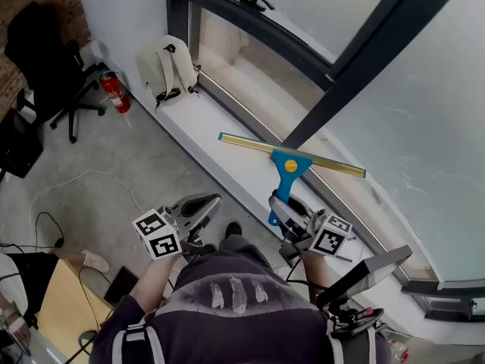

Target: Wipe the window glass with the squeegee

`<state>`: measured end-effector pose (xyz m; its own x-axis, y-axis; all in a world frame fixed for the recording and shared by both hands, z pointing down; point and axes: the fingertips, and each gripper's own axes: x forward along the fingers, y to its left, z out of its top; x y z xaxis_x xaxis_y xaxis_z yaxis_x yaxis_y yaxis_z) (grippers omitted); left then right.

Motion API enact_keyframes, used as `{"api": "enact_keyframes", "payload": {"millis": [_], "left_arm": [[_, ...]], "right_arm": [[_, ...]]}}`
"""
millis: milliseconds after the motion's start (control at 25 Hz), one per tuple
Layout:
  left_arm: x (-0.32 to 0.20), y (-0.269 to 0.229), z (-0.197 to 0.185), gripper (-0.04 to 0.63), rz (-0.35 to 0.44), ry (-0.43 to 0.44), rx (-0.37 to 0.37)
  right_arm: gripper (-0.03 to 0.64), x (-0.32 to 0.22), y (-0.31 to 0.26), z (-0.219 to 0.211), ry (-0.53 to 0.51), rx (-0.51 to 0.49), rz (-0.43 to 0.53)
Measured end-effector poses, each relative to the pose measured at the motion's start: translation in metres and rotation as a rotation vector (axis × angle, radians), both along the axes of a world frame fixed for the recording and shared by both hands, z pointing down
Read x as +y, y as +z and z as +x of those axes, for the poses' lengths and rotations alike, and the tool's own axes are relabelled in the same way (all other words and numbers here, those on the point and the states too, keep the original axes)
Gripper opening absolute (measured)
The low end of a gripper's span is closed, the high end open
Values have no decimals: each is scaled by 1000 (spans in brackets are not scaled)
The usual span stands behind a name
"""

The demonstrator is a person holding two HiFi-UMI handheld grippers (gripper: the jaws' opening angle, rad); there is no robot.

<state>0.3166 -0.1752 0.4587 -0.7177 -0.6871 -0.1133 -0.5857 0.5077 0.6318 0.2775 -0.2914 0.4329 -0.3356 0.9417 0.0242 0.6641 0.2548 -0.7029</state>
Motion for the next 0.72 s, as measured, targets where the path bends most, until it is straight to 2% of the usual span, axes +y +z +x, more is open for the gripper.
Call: {"api": "enact_keyframes", "payload": {"millis": [160,320,520,720], "left_arm": [[23,1,-40,6,-33,-38,-4],[39,-13,-102,6,-98,-66,-31],[50,-39,-175,5,-143,-60,-76],[65,-37,-227,6,-142,-25,-72]], "right_arm": [[144,26,2,-52,-33,-34,-4],[144,44,-3,-112,-52,-77,-13],[144,60,-27,-179,-96,-146,-69],[144,79,-45,-226,-102,-168,-92]]}}
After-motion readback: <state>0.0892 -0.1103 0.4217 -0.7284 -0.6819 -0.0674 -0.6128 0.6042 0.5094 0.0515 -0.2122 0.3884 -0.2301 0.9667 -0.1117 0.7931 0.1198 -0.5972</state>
